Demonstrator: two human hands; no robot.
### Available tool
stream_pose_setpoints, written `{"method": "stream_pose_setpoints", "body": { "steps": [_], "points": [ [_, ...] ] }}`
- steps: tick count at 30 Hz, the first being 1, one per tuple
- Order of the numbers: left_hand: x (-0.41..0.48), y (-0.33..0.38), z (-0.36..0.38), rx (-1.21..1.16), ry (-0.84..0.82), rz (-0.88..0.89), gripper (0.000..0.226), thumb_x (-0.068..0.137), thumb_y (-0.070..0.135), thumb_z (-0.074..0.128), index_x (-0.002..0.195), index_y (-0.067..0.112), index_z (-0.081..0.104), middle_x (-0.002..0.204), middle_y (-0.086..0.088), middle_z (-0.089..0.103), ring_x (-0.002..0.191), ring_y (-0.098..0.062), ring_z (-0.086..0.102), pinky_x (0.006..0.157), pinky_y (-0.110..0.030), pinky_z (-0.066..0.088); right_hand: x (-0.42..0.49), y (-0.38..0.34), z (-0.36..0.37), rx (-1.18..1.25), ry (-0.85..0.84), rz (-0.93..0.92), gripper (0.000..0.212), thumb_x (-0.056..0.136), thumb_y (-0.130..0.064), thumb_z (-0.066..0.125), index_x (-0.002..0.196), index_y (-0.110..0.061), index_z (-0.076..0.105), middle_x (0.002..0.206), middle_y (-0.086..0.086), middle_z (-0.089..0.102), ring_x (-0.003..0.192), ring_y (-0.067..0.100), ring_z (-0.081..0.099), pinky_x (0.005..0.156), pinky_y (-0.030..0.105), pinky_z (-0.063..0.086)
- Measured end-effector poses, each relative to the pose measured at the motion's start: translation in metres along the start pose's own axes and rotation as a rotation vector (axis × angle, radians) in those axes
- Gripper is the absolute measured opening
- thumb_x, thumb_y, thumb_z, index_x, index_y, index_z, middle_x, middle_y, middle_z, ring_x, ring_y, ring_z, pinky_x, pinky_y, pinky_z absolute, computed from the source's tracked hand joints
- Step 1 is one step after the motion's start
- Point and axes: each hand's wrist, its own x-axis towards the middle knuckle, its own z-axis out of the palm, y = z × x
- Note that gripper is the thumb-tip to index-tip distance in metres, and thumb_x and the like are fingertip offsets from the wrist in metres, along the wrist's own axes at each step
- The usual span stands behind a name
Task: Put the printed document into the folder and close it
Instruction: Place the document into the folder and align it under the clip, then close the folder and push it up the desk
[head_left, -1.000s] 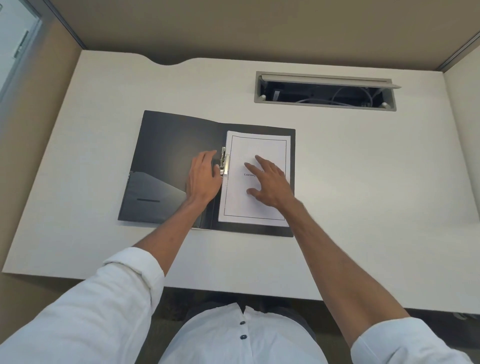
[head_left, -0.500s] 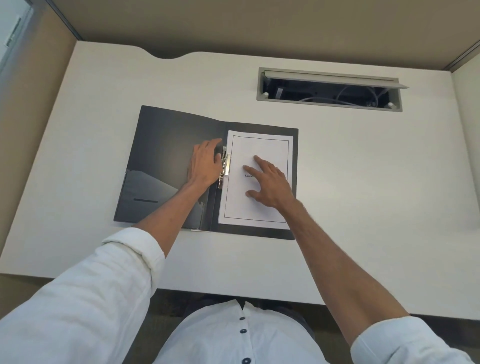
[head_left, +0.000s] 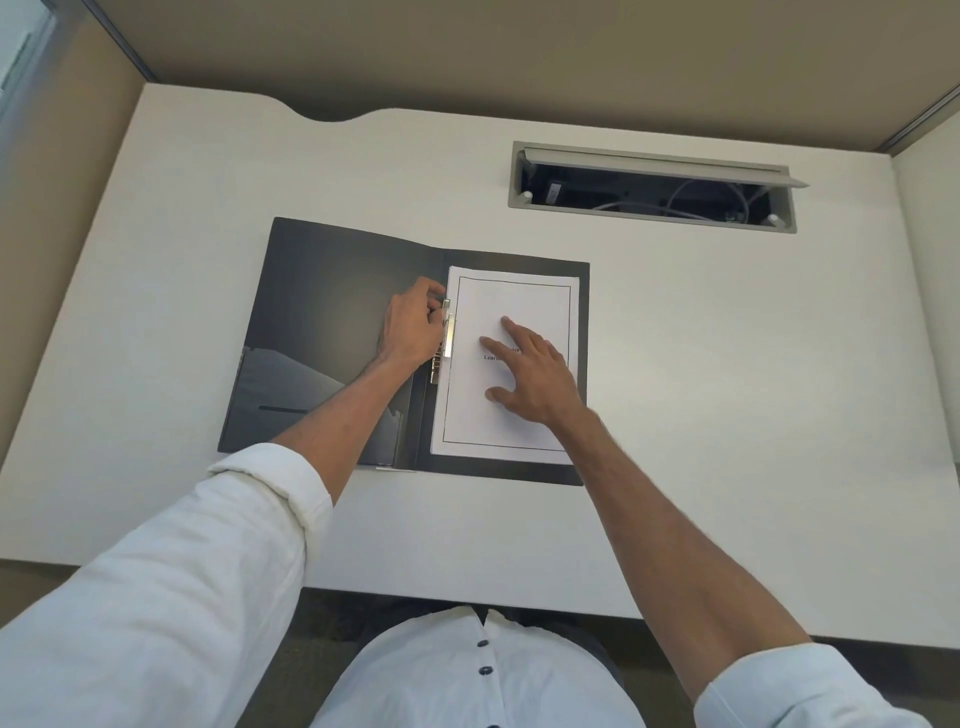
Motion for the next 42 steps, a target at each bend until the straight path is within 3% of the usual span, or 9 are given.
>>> {"method": "stream_pose_setpoints", "body": {
  "steps": [8,13,26,30,33,35,37,39,42],
  "points": [
    [-0.002,0.006,-0.003,0.001,-0.037,0.010,0.034,0.104,-0.004,0.057,0.137,0.005,0.064,0.114,-0.016,0.077,0.104,-0.033,0.074,0.098,-0.050,0.063,0.000,0.001,0.001,0.010,0.003,0.006,0.081,0.101,-0.047,0.071,0.171,-0.039,0.031,0.185,-0.002,0.007,0.171,0.026,0.014,0.138,0.055,0.020],
    [-0.017,0.003,-0.010,0.008,-0.022,0.107,0.027,0.103,-0.004,0.058,0.121,0.009,0.074,0.116,-0.012,0.074,0.102,-0.028,0.071,0.095,-0.049,0.063,0.000,0.001,0.002,0.026,0.005,0.007,0.081,0.101,-0.046,0.072,0.171,-0.040,0.031,0.185,-0.003,0.007,0.171,0.026,0.014,0.138,0.054,0.019],
    [-0.084,-0.030,-0.007,-0.078,0.014,0.144,0.021,0.106,0.009,0.068,0.124,0.013,0.077,0.128,-0.003,0.073,0.115,-0.019,0.070,0.108,-0.041,0.063,-0.004,0.000,-0.001,0.035,-0.010,0.001,0.080,0.103,-0.047,0.069,0.172,-0.039,0.028,0.185,-0.003,0.003,0.172,0.025,0.010,0.139,0.053,0.016],
    [-0.084,-0.029,-0.005,-0.114,0.068,0.075,0.019,0.109,0.021,0.067,0.120,0.011,0.080,0.121,-0.003,0.077,0.113,-0.024,0.069,0.103,-0.049,0.062,-0.005,0.001,-0.001,0.042,-0.009,-0.008,0.080,0.103,-0.046,0.068,0.172,-0.039,0.028,0.185,-0.003,0.003,0.172,0.025,0.010,0.139,0.053,0.015],
    [-0.080,-0.028,-0.003,-0.105,0.048,0.076,0.020,0.106,0.017,0.071,0.124,0.014,0.079,0.127,-0.003,0.076,0.129,-0.026,0.061,0.114,-0.054,0.054,-0.005,0.002,-0.001,0.039,-0.011,-0.007,0.079,0.104,-0.046,0.068,0.172,-0.039,0.028,0.185,-0.004,0.002,0.172,0.024,0.010,0.139,0.052,0.015],
    [-0.078,-0.032,-0.001,-0.045,0.011,0.041,0.043,0.107,0.023,0.071,0.149,0.019,0.066,0.160,-0.006,0.058,0.158,-0.030,0.040,0.137,-0.060,0.028,-0.005,0.002,-0.001,0.045,-0.012,-0.008,0.079,0.104,-0.046,0.067,0.172,-0.039,0.028,0.185,-0.004,0.002,0.172,0.024,0.009,0.140,0.052,0.014],
    [-0.075,-0.038,-0.001,0.067,-0.042,-0.033,0.077,0.108,0.039,0.068,0.174,0.023,0.031,0.186,-0.010,0.007,0.174,-0.034,-0.004,0.138,-0.053,-0.006,-0.005,0.002,0.000,0.053,-0.011,-0.009,0.079,0.104,-0.045,0.067,0.172,-0.039,0.028,0.185,-0.004,0.002,0.172,0.024,0.009,0.140,0.052,0.013],
    [-0.072,-0.042,-0.002,0.179,-0.117,-0.083,0.095,0.108,0.052,0.062,0.178,0.026,0.003,0.183,-0.013,-0.023,0.171,-0.035,-0.025,0.137,-0.056,-0.014,-0.005,0.002,0.000,0.054,-0.012,-0.009,0.079,0.104,-0.045,0.067,0.172,-0.039,0.028,0.185,-0.004,0.002,0.172,0.024,0.009,0.140,0.052,0.013],
    [-0.069,-0.044,-0.002,0.290,-0.214,-0.106,0.101,0.108,0.061,0.056,0.177,0.026,-0.009,0.180,-0.016,-0.032,0.169,-0.039,-0.030,0.138,-0.061,-0.012,-0.005,0.003,0.001,0.056,-0.012,-0.009,0.079,0.104,-0.044,0.067,0.172,-0.039,0.027,0.185,-0.004,0.001,0.172,0.024,0.008,0.140,0.052,0.012]
  ]
}}
